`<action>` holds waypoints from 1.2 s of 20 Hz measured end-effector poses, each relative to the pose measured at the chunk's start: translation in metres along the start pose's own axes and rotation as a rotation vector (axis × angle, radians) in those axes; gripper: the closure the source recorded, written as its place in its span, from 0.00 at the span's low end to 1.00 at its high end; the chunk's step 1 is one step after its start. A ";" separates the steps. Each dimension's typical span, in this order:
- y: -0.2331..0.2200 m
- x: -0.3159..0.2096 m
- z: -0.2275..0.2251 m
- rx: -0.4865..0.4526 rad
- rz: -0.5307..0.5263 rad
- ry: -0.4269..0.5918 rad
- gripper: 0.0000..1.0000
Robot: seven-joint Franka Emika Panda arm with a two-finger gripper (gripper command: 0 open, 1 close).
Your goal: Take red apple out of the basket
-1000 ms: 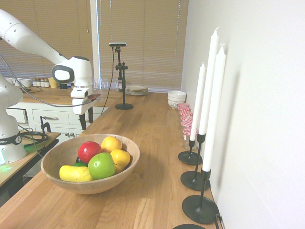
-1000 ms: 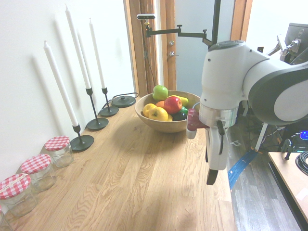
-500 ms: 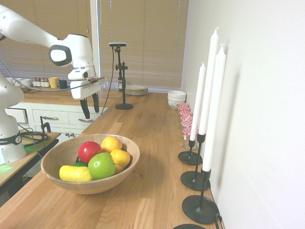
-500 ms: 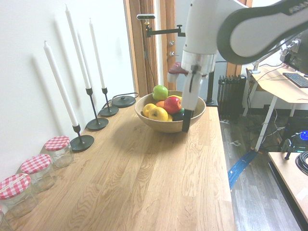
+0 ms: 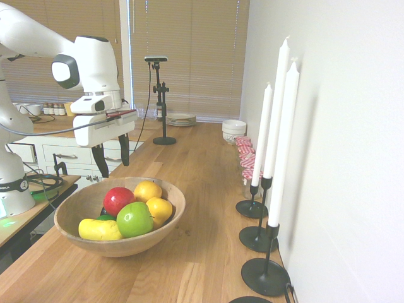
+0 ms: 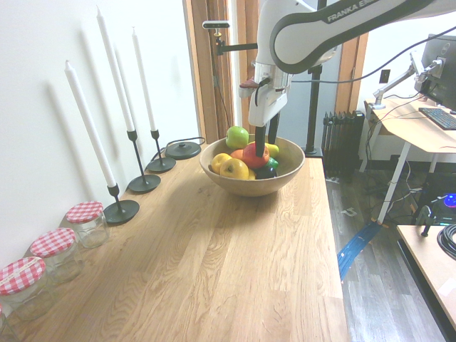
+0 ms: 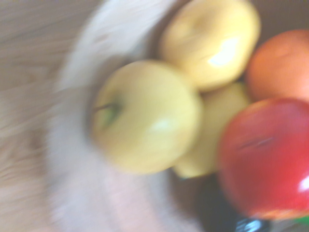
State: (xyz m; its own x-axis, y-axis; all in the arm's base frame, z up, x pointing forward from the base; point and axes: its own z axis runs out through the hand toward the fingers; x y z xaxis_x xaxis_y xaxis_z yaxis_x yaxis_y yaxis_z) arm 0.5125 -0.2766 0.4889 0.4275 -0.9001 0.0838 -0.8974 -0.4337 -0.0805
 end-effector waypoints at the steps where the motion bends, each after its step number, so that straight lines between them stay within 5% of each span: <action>1: 0.002 0.008 0.003 -0.004 0.007 -0.006 0.00; 19: -0.004 0.071 0.056 -0.049 0.034 -0.067 0.00; 20: -0.005 0.071 0.057 -0.048 0.033 -0.068 1.00; 24: -0.007 0.072 0.059 -0.044 0.031 -0.071 1.00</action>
State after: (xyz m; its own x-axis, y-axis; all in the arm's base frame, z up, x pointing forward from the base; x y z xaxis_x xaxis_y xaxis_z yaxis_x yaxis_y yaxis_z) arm 0.5555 -0.3410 0.4373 0.4047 -0.9144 0.0110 -0.9136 -0.4048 -0.0384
